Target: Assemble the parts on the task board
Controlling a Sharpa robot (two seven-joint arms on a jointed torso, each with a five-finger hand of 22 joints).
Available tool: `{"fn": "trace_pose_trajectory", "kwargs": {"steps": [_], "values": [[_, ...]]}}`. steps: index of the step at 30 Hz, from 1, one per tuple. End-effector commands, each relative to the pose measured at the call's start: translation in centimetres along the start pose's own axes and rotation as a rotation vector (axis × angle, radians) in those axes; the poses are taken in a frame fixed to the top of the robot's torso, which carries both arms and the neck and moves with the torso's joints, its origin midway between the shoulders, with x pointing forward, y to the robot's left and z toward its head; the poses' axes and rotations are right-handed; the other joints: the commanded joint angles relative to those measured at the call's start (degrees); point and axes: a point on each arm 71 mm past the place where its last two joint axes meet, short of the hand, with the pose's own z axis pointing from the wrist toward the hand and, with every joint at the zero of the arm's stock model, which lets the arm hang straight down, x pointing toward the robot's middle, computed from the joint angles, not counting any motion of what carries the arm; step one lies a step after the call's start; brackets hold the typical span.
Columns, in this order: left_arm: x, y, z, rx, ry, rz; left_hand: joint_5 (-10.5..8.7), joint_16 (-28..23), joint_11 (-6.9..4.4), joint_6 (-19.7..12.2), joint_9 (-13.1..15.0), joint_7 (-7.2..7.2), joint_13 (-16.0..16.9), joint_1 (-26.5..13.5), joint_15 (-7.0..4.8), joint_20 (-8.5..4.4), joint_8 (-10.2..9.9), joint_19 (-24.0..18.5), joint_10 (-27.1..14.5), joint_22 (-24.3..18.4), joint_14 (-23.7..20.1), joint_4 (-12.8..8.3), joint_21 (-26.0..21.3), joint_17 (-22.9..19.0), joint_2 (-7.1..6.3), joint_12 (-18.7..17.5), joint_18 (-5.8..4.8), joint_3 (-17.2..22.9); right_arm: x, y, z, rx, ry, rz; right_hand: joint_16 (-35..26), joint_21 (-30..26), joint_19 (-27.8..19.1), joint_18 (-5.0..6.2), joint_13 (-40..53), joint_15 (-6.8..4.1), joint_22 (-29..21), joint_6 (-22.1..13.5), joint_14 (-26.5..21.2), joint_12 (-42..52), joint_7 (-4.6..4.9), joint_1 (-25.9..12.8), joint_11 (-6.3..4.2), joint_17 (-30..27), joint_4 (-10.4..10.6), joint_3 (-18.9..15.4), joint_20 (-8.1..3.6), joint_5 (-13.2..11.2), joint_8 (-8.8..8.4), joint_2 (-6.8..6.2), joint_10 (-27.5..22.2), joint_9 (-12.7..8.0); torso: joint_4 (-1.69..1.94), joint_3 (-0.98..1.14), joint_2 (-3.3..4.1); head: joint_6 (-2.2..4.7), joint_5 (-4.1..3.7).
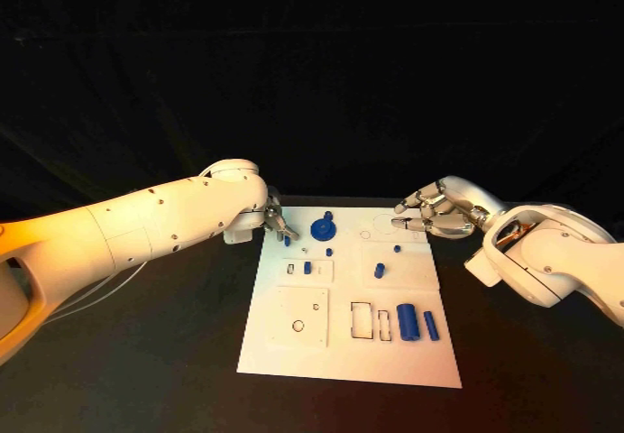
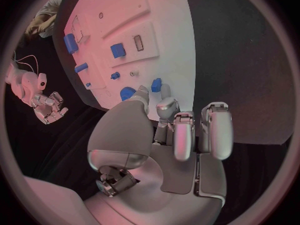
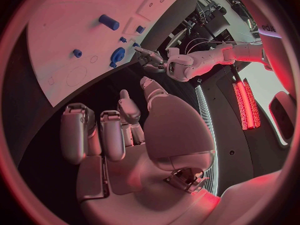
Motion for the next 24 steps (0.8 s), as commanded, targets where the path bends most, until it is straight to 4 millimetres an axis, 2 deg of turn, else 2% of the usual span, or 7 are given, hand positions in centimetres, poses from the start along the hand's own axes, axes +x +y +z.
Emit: {"fn": "trace_pose_trajectory", "kwargs": {"steps": [1,5,11,17,24], "values": [[0.24,-0.14,-0.03,-0.007,0.028,-0.001,0.25,0.18,0.04,0.34,-0.04,-0.07,-0.05,0.84,-0.42,-0.17,0.33,0.36,0.35,6.01,6.03,0.03,0.36,15.1,0.38,0.06,0.03,0.64,0.1,0.1,0.02,-0.01,0.007,-0.005,-0.25,-0.08,-0.24,0.89,0.07,-0.35,6.58,-0.35,3.33,-0.14,-0.14,-0.59,0.09,4.44,-0.07,-0.3,0.08,0.3,0.22,0.09,-0.35,0.09,0.0,-0.02,0.01,-0.06,-0.04],[0.26,-0.19,-0.03,-0.003,0.03,-0.009,0.26,0.18,-0.04,0.12,-0.14,-0.14,-0.19,2.36,-0.5,-0.25,0.34,0.34,0.32,6.0,6.03,-0.1,0.34,15.1,1.15,-0.04,0.03,1.78,0.11,0.1,0.02,-0.011,0.008,-0.005,-0.25,-0.08,-0.24,0.89,0.07,-0.35,6.58,-0.35,3.33,-0.14,-0.14,-0.59,0.09,4.44,-0.07,-0.3,0.08,0.3,0.22,0.09,-0.35,0.09,-0.02,0.0,0.01,-0.1,-0.02],[0.37,-0.28,-0.02,0.011,0.046,-0.029,0.3,0.18,-0.28,-0.59,-0.42,-0.35,-0.67,7.51,-0.74,-0.42,0.18,0.29,-0.01,5.98,6.03,-1.24,0.29,15.1,2.08,-0.51,0.05,5.72,0.12,0.1,0.03,-0.011,0.008,-0.005,-0.25,-0.08,-0.24,0.89,0.07,-0.35,6.58,-0.35,3.33,-0.14,-0.14,-0.59,0.09,4.44,-0.07,-0.3,0.08,0.3,0.22,0.09,-0.35,0.09,-0.03,0.0,0.0,-0.23,0.01],[0.37,-0.23,0.04,0.016,0.053,-0.041,0.33,0.18,-0.08,-1.08,-0.93,-0.07,-1.06,9.36,-0.57,-0.43,-0.26,0.23,-0.25,5.96,6.03,-0.8,0.24,15.1,1.67,-0.87,0.06,8.73,0.13,0.11,0.03,-0.011,0.009,-0.005,-0.29,-0.1,-0.24,0.89,0.12,-0.37,6.58,-0.34,3.32,-0.08,-0.15,-0.53,0.07,4.41,-0.03,-0.35,0.08,0.38,0.26,0.16,-0.29,0.1,0.01,0.02,-0.02,-0.27,-0.03],[0.31,-0.09,0.14,0.016,0.053,-0.047,0.33,0.18,-0.06,-1.59,-1.46,0.03,-1.5,13.02,-0.64,-0.43,-0.76,0.21,-0.57,5.99,6.03,-2.22,0.2,15.1,0.98,-1.37,0.06,14.87,0.12,0.11,0.02,-0.011,0.009,-0.005,-0.31,-0.12,-0.23,0.89,0.16,-0.38,6.58,-0.33,3.32,-0.04,-0.16,-0.49,0.06,4.38,0.0,-0.37,0.07,0.42,0.29,0.21,-0.25,0.11,-0.04,0.03,-0.04,-0.2,0.06]]}}
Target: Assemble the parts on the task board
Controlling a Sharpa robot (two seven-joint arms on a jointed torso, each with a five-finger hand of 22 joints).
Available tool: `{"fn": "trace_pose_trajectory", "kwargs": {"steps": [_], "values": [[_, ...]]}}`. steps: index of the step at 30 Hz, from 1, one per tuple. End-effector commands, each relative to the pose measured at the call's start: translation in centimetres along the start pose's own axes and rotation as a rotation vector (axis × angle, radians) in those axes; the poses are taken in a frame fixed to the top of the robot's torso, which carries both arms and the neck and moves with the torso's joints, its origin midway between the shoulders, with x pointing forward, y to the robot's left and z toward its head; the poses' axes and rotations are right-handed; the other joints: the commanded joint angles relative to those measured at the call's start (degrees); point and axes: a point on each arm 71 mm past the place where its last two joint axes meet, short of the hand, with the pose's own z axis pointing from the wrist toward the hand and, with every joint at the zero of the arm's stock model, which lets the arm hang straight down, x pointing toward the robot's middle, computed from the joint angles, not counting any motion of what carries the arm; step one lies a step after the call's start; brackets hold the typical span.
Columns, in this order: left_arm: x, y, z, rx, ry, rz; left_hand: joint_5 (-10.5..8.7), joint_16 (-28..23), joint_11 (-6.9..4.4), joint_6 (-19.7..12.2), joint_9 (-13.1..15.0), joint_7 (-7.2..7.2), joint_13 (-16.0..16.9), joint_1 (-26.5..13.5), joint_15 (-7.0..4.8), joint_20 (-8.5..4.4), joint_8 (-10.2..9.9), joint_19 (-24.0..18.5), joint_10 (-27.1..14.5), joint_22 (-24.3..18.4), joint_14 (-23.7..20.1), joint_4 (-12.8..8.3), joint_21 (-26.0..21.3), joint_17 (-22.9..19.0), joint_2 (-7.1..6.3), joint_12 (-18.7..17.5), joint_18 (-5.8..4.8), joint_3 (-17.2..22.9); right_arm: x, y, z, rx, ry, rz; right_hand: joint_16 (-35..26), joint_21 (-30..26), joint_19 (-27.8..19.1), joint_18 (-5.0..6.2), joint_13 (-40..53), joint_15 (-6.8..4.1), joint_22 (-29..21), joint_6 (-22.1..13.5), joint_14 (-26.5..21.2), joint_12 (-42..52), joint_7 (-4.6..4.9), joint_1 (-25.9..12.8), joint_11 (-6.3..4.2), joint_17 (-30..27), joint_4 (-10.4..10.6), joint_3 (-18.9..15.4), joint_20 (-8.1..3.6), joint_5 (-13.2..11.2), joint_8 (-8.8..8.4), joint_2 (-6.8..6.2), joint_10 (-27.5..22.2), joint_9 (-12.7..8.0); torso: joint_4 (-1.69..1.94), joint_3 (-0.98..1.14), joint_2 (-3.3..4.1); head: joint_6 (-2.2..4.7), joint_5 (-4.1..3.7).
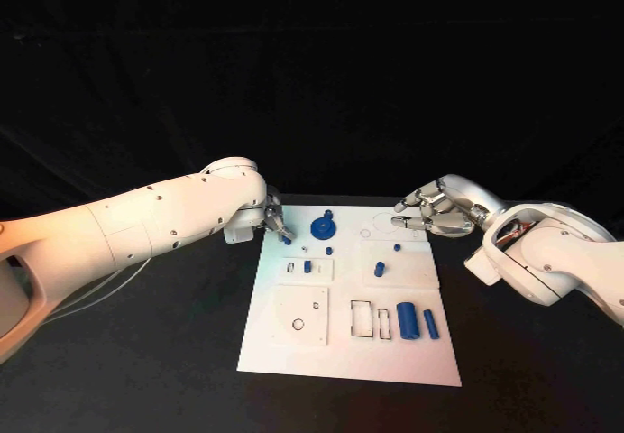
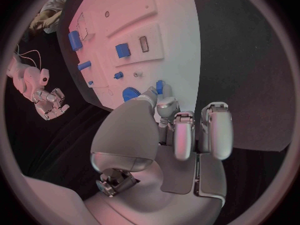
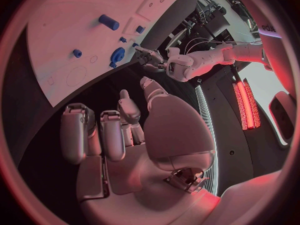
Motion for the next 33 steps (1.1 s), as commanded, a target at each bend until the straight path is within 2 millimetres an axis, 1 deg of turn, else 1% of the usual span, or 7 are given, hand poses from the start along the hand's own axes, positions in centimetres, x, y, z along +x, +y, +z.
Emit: {"fn": "trace_pose_trajectory", "kwargs": {"steps": [1,5,6,11,14,23,33], "values": [[0.2,-0.2,0.0,0.01,0.021,-0.008,0.21,0.18,0.09,-0.28,0.04,0.0,-0.17,1.76,-0.19,-0.22,-0.05,0.01,-0.45,6.03,6.04,-0.76,0.2,15.06,-0.08,-0.42,0.06,3.26,0.1,0.1,0.0,-0.011,0.008,-0.005,-0.31,-0.12,-0.23,0.89,0.05,-0.38,6.6,-0.33,3.32,-0.04,-0.16,-0.49,0.06,4.4,0.0,-0.38,0.07,0.2,0.29,0.21,-0.25,0.05,-0.04,0.03,-0.03,0.08,0.08],[0.3,-0.1,0.0,0.02,0.03,-0.032,0.2,0.18,0.25,-0.38,0.15,0.32,-0.36,3.04,-0.11,-0.23,0.18,0.02,-0.39,6.08,6.04,-2.29,0.2,15.06,-1.44,-0.69,0.06,9.21,0.1,0.1,0.0,-0.011,0.008,-0.005,-0.31,-0.12,-0.23,0.89,0.05,-0.38,6.6,-0.33,3.32,-0.04,-0.16,-0.49,0.06,4.4,0.0,-0.38,0.07,0.2,0.29,0.21,-0.25,0.05,-0.02,0.02,-0.03,0.16,0.02],[0.3,-0.1,0.0,0.023,0.032,-0.04,0.23,0.18,0.31,-0.37,0.31,0.51,-0.42,2.78,0.03,-0.2,0.42,0.02,-0.29,6.11,6.04,-2.72,0.21,15.06,-2.32,-0.76,0.05,11.71,0.1,0.1,0.0,-0.011,0.008,-0.005,-0.31,-0.12,-0.23,0.89,0.05,-0.38,6.6,-0.33,3.32,-0.04,-0.16,-0.49,0.06,4.4,0.0,-0.38,0.07,0.2,0.29,0.21,-0.25,0.05,-0.03,0.02,-0.06,0.14,0.06],[0.5,0.1,-0.4,0.046,0.052,-0.099,0.02,0.18,0.34,-0.44,1.5,0.63,-0.53,-0.89,0.21,-0.06,2.03,0.07,0.43,6.26,6.04,-4.51,0.24,15.06,-6.12,-0.68,0.05,21.18,0.1,0.1,0.0,-0.01,0.007,-0.005,-0.31,-0.12,-0.23,0.89,0.05,-0.38,6.6,-0.33,3.32,-0.04,-0.16,-0.49,0.06,4.4,0.0,-0.38,0.07,0.2,0.29,0.21,-0.25,0.05,0.1,0.05,-0.02,0.18,0.1],[0.6,0.2,-0.7,0.065,0.059,-0.137,0.04,0.18,0.38,-0.56,2.15,0.56,-0.99,-2.37,0.12,-0.07,2.84,-0.01,0.33,6.19,6.04,-5.97,0.17,15.06,-7.23,-1.02,0.07,24.44,0.0,0.0,-0.1,-0.008,0.006,-0.005,-0.31,-0.12,-0.23,0.89,0.05,-0.38,6.6,-0.33,3.32,-0.04,-0.16,-0.49,0.06,4.4,0.0,-0.38,0.07,0.2,0.29,0.21,-0.25,0.05,0.16,0.06,-0.03,0.14,0.14],[1.1,0.3,-2.1,0.128,0.055,-0.204,0.13,0.18,0.22,-0.52,3.04,0.3,-1.88,-4.09,0.05,-0.13,4.06,0.15,0.49,6.44,6.04,-8.36,0.28,15.06,-8.91,-1.62,0.02,27.99,-0.1,-0.2,-0.1,-0.003,0.003,-0.005,-0.36,-0.19,-0.27,0.91,0.04,-0.39,6.55,-0.32,3.31,-0.03,-0.17,-0.46,0.05,4.33,0.04,-0.42,0.06,0.25,0.31,0.24,-0.25,0.06,0.25,0.03,-0.05,0.12,0.42],[1.7,1.1,-3.1,0.165,0.02,-0.213,0.09,0.18,-0.11,0.26,3.45,-0.08,-0.69,-5.12,-0.13,-0.19,4.91,1.05,2.03,7.66,6.04,-9.98,1.01,15.06,-11.12,-0.41,-0.29,28.74,-0.2,-0.2,-0.2,-0.002,0.001,-0.005,-0.36,-0.2,-0.26,0.91,0.07,-0.39,6.55,-0.31,3.31,0.0,-0.17,-0.51,0.05,4.34,0.11,-0.46,0.06,0.3,0.33,0.29,-0.21,0.06,0.25,0.03,-0.05,-0.1,0.74]]}}
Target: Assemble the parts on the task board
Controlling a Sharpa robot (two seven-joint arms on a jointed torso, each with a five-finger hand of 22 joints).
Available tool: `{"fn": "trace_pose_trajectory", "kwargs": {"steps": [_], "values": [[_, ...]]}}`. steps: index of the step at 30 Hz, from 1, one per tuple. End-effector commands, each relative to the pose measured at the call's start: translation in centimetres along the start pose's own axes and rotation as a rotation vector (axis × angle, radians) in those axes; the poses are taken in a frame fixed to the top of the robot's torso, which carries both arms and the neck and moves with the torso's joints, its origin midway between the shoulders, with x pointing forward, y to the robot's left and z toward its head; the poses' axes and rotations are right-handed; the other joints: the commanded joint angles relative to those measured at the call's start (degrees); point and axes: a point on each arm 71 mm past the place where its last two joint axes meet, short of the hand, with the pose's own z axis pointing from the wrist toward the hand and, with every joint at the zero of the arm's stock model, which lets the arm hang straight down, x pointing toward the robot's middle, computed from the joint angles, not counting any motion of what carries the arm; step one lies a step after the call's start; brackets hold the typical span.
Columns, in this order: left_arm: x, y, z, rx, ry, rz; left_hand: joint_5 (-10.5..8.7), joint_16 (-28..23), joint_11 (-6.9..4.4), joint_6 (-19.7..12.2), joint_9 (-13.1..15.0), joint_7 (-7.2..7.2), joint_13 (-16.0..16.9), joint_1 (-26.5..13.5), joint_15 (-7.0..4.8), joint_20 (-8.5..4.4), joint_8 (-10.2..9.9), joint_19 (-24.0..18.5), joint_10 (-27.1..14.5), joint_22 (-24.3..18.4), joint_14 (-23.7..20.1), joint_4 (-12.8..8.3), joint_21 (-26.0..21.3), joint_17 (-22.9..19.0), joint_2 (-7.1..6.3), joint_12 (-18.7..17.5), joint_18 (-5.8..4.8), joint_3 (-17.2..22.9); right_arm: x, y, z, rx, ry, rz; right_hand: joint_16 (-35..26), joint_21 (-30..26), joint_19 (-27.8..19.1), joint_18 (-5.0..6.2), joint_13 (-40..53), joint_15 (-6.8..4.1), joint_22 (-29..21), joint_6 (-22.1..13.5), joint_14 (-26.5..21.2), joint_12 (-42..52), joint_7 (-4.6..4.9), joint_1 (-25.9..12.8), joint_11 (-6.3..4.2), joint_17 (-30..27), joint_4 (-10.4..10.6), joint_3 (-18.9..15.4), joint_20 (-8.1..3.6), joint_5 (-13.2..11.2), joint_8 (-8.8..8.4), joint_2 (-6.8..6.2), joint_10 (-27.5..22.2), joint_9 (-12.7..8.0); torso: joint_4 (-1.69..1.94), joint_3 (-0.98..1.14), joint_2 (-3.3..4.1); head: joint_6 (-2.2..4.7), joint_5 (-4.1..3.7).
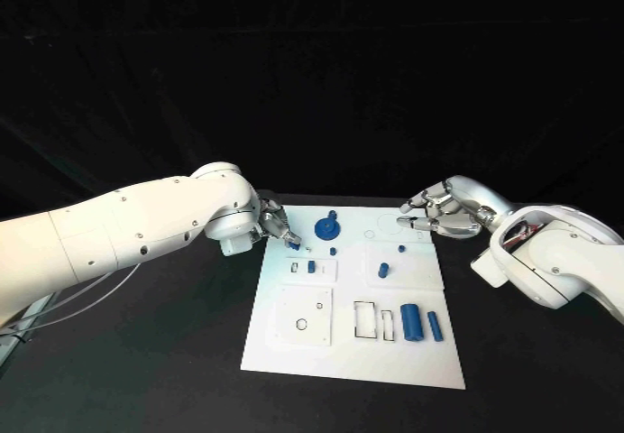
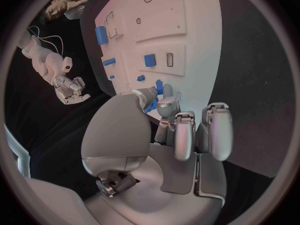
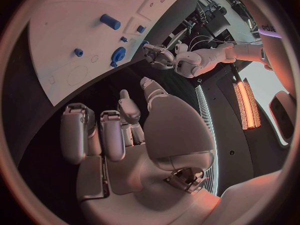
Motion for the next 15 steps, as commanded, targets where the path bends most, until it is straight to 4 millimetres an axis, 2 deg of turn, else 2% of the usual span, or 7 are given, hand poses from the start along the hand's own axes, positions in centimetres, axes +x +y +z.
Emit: {"fn": "trace_pose_trajectory", "kwargs": {"steps": [1,12,15], "values": [[0.3,-0.1,-0.2,0.045,-0.031,-0.026,0.03,0.18,0.04,0.4,0.05,-0.24,0.4,0.03,-0.16,0.12,0.41,0.88,0.73,7.82,6.04,-9.5,0.45,15.08,-0.92,0.46,-0.34,8.93,0.1,0.1,0.0,-0.009,0.006,-0.004,-0.36,-0.2,-0.26,0.91,0.08,-0.39,6.57,-0.31,3.32,0.0,-0.17,-0.29,0.05,4.36,-0.03,-0.3,0.06,0.31,0.34,0.07,-0.21,0.08,0.02,-0.01,-0.01,-0.23,0.03],[2.4,1.0,-0.2,0.048,-0.051,-0.014,0.03,0.18,-0.36,1.42,-0.22,-0.64,2.08,-0.65,-0.49,0.02,0.43,2.22,2.46,9.6,6.04,-10.44,1.53,15.08,-2.35,1.89,-0.79,9.0,0.1,0.0,0.0,-0.008,0.005,-0.004,-0.35,-0.2,-0.25,0.9,0.08,-0.39,6.58,-0.3,3.32,0.0,-0.17,-0.33,0.05,4.39,0.03,-0.33,0.05,0.35,0.35,0.11,-0.21,0.09,-0.02,-0.09,0.01,-0.47,0.26],[2.8,1.1,-0.2,0.05,-0.068,-0.003,0.03,0.18,-0.43,1.62,-0.29,-0.72,2.3,-0.79,-0.55,-0.01,0.39,2.55,2.72,10.04,6.04,-10.56,1.8,15.08,-2.51,2.08,-0.91,8.99,0.0,0.0,0.0,-0.008,0.005,-0.004,-0.35,-0.2,-0.25,0.9,0.08,-0.39,6.58,-0.3,3.32,0.0,-0.17,-0.33,0.05,4.39,0.03,-0.33,0.05,0.35,0.35,0.11,-0.21,0.09,-0.09,-0.03,-0.02,-0.57,0.43]]}}
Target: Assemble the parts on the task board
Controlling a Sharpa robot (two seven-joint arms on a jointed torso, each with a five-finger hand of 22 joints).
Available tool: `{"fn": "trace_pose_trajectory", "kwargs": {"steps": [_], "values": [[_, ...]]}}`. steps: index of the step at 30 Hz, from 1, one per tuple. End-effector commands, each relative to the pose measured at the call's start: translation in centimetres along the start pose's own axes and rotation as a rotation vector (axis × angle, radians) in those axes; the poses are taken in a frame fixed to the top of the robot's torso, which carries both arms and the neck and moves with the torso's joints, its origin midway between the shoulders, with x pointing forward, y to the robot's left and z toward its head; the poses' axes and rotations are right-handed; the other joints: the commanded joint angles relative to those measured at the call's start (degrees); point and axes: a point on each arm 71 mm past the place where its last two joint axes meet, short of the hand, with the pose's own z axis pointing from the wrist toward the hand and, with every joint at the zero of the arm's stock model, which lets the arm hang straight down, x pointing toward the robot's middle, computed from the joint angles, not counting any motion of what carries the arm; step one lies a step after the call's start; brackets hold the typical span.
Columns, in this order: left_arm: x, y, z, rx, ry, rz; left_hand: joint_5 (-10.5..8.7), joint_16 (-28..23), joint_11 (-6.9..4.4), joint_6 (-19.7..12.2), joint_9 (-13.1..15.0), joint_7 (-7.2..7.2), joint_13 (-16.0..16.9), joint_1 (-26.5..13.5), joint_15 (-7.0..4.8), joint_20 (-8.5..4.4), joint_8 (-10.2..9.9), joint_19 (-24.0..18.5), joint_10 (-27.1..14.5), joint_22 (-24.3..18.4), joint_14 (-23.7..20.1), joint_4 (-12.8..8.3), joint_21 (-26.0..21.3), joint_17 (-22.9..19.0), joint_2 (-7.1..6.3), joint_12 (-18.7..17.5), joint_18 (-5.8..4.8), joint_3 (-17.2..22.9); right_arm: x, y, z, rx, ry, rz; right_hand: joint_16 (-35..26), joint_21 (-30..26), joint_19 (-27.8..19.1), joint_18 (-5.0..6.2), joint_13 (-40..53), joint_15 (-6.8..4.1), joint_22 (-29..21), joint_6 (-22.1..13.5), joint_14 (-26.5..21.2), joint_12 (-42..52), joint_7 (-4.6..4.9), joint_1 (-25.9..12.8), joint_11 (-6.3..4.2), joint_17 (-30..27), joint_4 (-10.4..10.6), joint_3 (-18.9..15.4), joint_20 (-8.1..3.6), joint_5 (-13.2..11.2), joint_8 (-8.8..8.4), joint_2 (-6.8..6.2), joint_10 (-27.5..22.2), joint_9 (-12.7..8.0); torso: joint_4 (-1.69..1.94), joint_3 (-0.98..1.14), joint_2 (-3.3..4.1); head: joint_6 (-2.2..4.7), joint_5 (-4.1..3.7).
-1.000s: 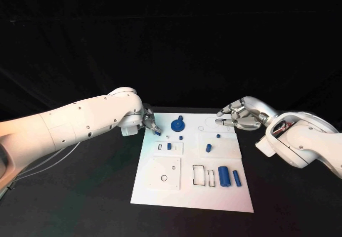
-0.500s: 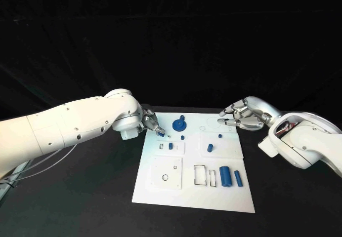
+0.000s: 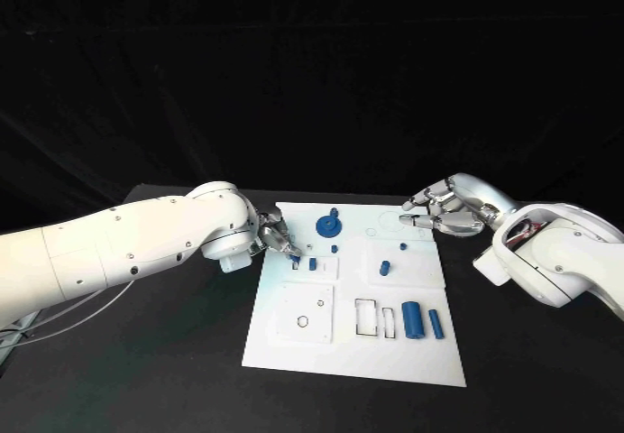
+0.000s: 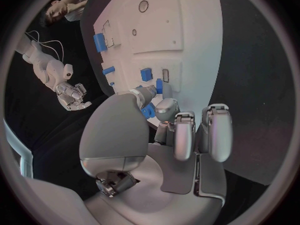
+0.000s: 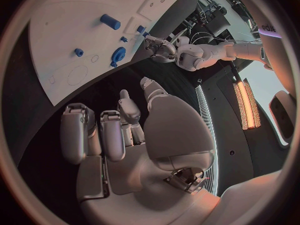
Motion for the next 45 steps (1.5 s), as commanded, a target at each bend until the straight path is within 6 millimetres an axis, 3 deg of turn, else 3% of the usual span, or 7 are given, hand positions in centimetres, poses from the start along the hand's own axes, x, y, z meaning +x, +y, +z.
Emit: {"fn": "trace_pose_trajectory", "kwargs": {"steps": [1,18,45], "values": [[0.0,-0.2,-0.1,0.026,-0.06,0.009,0.06,0.18,-0.13,0.72,-0.02,-0.39,0.22,-0.08,-0.57,-0.02,0.07,2.62,0.63,10.13,6.04,-8.8,0.31,15.09,-0.59,0.37,-0.93,8.51,0.1,0.1,0.0,-0.008,0.005,-0.004,-0.35,-0.2,-0.25,0.91,0.08,-0.39,6.58,-0.3,3.32,0.0,-0.17,-0.33,0.05,4.39,0.03,-0.33,0.05,0.35,0.35,0.12,-0.21,0.1,-0.07,0.05,-0.04,-0.11,0.17],[1.3,0.1,-0.1,-0.005,-0.044,0.069,0.07,0.18,-0.31,1.15,-0.2,-0.58,0.71,-0.43,-0.74,-0.11,-0.04,2.84,1.23,10.42,6.04,-9.03,0.49,15.09,-0.89,0.82,-1.0,8.51,0.0,0.0,-0.1,-0.004,0.01,-0.003,-0.35,-0.2,-0.25,0.91,0.08,-0.39,6.58,-0.3,3.32,0.0,-0.17,-0.33,0.05,4.39,0.03,-0.33,0.05,0.35,0.35,0.12,-0.21,0.1,-0.08,0.07,0.04,-0.09,0.12],[1.7,0.2,-0.1,-0.026,-0.018,0.141,0.07,0.18,-0.41,1.41,-0.32,-0.71,0.94,-0.68,-0.83,-0.16,-0.1,2.9,1.55,10.51,6.04,-9.16,0.54,15.09,-1.07,1.06,-1.02,8.48,0.1,-0.1,0.0,-0.001,0.016,-0.002,-0.44,-0.35,-0.32,0.94,0.03,-0.4,6.49,-0.31,3.3,-0.04,-0.19,-0.42,0.04,4.25,0.2,-0.48,0.04,0.43,0.39,0.17,-0.23,0.11,-0.04,-0.02,0.07,-0.32,0.15]]}}
